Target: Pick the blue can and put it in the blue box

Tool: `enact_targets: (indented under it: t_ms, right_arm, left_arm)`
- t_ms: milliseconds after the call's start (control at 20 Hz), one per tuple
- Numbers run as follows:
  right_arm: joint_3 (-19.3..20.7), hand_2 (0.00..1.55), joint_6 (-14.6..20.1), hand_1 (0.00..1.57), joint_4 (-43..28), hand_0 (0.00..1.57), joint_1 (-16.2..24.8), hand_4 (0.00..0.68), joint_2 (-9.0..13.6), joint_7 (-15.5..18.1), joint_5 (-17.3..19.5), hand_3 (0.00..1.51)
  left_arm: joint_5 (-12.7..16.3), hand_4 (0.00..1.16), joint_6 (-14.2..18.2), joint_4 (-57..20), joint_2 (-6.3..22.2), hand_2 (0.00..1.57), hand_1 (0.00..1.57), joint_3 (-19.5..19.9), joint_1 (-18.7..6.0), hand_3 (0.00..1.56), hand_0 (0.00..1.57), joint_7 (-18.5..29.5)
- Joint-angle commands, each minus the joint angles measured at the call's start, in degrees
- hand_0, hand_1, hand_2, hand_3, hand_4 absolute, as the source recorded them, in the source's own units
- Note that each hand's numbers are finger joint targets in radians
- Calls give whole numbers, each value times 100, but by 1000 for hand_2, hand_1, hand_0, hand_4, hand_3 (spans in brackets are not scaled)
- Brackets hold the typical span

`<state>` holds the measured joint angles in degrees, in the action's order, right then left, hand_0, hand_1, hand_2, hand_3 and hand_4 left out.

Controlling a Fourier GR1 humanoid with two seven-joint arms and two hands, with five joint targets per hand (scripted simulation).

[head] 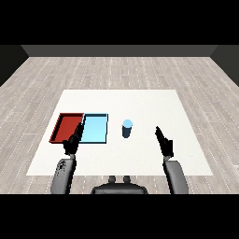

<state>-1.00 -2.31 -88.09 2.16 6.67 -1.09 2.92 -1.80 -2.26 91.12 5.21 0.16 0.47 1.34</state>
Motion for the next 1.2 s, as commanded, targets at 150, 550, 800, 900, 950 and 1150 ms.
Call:
enact_targets:
  t_ms: [150, 550, 800, 900, 950, 1150]
  right_arm:
    - [154, 0, 399, 0, 537, 0, -1072, 0, -321, -66, 140, 0]
    - [341, 0, -303, 0, 661, 0, -1351, 0, -537, 1738, -900, 0]
    - [393, 0, -317, 0, 1015, 0, -1420, 0, -571, 2129, -886, 0]
    - [528, 0, -504, 0, 1348, 0, -1562, 0, -475, 2290, -1034, 0]
    - [563, 0, -255, 0, 1355, 0, -1972, 0, -490, 1832, -1038, 0]
    - [439, 0, -134, 0, 808, 0, -1759, 0, -586, 1506, -1123, 0]
  left_arm:
    - [-28, 0, -5, -144, -82, 0, 0, 12, -21, 0, 0, -75]
    - [723, 0, -246, 515, -402, 0, 0, 331, 92, 0, 0, 1892]
    - [593, 0, -67, 298, -516, 0, 0, -50, 265, 0, 0, 2384]
    - [694, 0, -375, -35, -380, 0, 0, 210, 129, 0, 0, 2449]
    - [921, 0, -438, 39, -310, 0, 0, 357, -26, 0, 0, 2263]
    - [846, 0, -271, -405, -486, 0, 0, 306, -193, 0, 0, 2432]
